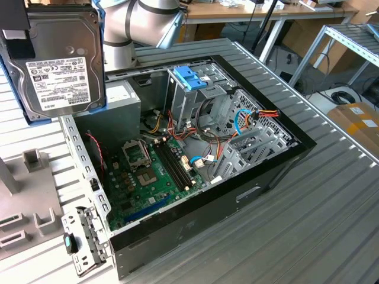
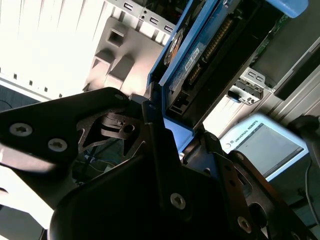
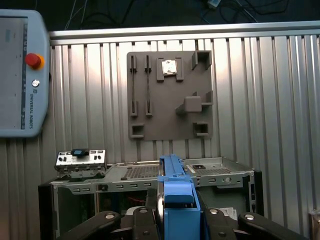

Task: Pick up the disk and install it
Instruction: 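Pick up the disk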

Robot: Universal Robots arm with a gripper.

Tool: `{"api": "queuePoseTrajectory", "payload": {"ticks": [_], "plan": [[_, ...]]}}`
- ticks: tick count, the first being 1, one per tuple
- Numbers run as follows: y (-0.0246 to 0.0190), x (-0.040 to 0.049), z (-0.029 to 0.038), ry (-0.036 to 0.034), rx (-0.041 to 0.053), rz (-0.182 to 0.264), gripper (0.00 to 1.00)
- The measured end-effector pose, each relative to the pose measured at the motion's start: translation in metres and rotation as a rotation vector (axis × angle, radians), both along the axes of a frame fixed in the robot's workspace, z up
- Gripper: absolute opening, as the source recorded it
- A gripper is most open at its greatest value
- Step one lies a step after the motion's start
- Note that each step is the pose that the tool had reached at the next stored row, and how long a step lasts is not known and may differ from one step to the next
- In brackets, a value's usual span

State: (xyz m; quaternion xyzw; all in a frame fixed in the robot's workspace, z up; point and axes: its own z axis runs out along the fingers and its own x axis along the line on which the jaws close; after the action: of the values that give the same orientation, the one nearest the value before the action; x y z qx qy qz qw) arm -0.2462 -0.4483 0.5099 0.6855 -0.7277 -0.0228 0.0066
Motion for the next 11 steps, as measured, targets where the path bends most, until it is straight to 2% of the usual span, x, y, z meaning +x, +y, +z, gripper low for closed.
{"api": "queuePoseTrajectory", "payload": {"ticks": [11], "plan": [[0.0000,0.0066,-0.0006,0.0000,-0.0007,0.000,0.37]]}}
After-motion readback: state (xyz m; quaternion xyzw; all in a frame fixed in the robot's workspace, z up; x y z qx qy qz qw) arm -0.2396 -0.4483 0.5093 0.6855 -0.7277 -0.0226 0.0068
